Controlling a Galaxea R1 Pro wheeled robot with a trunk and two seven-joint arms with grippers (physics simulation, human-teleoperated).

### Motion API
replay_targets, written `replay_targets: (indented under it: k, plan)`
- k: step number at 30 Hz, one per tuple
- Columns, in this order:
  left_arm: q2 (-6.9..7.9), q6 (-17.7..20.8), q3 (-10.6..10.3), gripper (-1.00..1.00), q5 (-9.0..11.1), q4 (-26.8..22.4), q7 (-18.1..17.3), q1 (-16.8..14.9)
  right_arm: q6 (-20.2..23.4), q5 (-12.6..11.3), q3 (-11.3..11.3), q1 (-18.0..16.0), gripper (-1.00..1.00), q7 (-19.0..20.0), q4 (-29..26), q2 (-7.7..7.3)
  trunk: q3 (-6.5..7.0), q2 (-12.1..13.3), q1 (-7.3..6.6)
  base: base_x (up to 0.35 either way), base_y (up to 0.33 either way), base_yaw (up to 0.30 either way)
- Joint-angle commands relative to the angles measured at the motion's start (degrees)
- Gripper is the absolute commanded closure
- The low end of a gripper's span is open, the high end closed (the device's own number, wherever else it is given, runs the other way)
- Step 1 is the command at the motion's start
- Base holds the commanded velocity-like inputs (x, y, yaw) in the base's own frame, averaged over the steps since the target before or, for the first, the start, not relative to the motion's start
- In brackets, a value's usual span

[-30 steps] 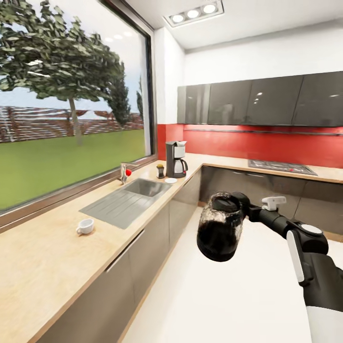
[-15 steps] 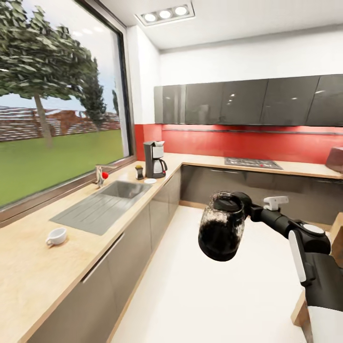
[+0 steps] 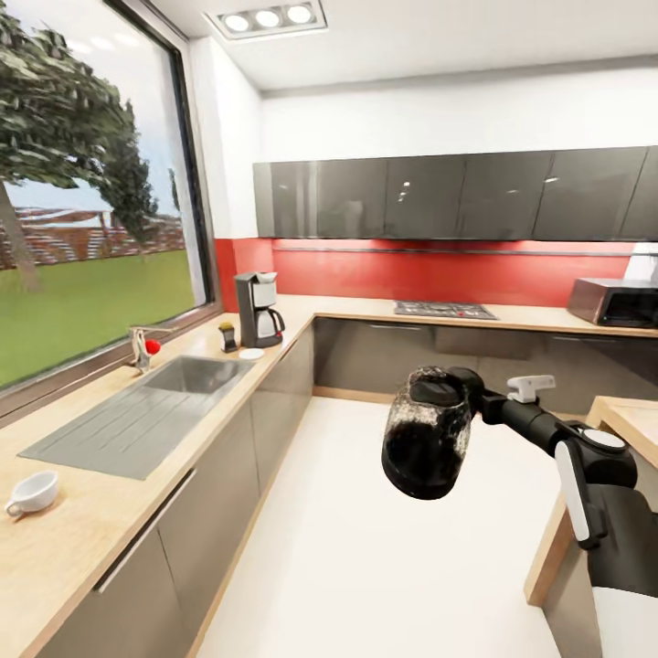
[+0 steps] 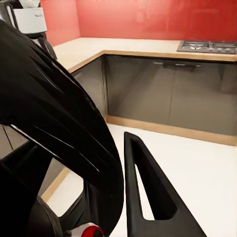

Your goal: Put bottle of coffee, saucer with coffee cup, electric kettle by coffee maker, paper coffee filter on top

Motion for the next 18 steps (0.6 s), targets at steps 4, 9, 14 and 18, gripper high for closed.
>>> replay_targets:
  k: [4,9,14,18]
  plan:
    - [-0.02,1.7,0.3,-1.0,-1.1,0.0,-0.2,0.0,0.2,0.0,0.0,0.0,1.0,0.6,-0.1,-0.02,-0.02,0.0,0.04,0.213,-0.034,-0.016]
    - [-0.15,2.0,0.4,-1.0,-1.3,-0.2,0.0,0.0,0.2,0.1,0.0,0.0,1.0,0.8,0.0,-2.54,-0.02,0.0,0.04,0.251,-0.141,-0.001]
    - [-0.22,2.1,0.5,-1.0,-1.4,-0.4,0.1,0.0,0.2,0.0,0.0,0.0,1.0,0.8,0.0,-4.86,-0.02,0.0,0.04,0.308,-0.037,0.0]
    - [-0.2,2.0,0.6,-1.0,-1.4,-0.6,0.1,0.0,0.2,0.0,-0.1,0.0,1.0,0.8,0.0,-5.06,-0.02,0.0,0.04,0.318,-0.003,0.0]
